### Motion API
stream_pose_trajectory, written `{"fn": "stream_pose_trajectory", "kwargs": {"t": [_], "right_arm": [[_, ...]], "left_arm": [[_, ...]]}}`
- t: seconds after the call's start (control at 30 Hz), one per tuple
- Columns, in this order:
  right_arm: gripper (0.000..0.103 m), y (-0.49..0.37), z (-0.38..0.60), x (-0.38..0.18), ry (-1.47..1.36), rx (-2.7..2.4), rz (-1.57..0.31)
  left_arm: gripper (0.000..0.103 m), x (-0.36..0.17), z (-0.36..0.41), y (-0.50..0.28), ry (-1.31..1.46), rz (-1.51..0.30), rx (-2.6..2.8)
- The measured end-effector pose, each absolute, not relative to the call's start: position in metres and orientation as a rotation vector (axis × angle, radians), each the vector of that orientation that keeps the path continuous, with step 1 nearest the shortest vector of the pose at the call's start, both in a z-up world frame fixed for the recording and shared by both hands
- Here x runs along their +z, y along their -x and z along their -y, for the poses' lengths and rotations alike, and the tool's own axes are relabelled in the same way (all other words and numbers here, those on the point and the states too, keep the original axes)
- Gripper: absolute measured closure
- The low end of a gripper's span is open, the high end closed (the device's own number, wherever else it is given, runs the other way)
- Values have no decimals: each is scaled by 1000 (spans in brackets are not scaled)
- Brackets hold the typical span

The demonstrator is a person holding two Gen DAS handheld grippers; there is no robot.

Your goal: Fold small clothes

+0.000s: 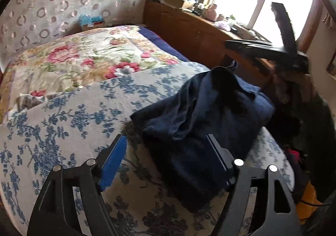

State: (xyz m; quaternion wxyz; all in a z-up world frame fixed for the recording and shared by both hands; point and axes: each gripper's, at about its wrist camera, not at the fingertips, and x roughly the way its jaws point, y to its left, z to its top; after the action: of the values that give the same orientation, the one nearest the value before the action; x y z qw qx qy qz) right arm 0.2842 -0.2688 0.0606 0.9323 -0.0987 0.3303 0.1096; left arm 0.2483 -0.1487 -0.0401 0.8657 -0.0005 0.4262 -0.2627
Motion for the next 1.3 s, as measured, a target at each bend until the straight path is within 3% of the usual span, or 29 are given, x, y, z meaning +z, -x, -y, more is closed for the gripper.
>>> {"fn": "stream_pose_trajectory", "kwargs": {"t": [0.53,0.63,0.67,0.7,0.97,1.0,1.03,1.07,1.13,1.3], "right_arm": [[56,-186,282,26,198,411,-786],[71,-186,285,25,221,412,-813],[88,-186,286,26,228,415,-817],[96,-192,285,30,236,419,-819],[98,-246,308,55,206,191,-713],[97,-249,312,58,195,164,-703],[88,-250,314,59,192,142,-698],[69,-250,315,61,193,123,-702],[52,-247,318,61,172,87,-720],[35,-219,318,59,85,155,-741]], "left_arm": [[26,-65,139,-311,-46,-913,-396],[26,-63,137,-309,-41,-906,-395],[26,-63,137,-308,-39,-905,-396],[26,-62,135,-306,-34,-904,-398],[26,-63,142,-289,-27,-914,-429],[26,-66,141,-290,-23,-922,-428],[26,-67,141,-291,-18,-927,-430],[26,-68,141,-292,-11,-932,-433],[26,-69,141,-293,-7,-937,-434],[26,-70,144,-296,-13,-938,-445]]}}
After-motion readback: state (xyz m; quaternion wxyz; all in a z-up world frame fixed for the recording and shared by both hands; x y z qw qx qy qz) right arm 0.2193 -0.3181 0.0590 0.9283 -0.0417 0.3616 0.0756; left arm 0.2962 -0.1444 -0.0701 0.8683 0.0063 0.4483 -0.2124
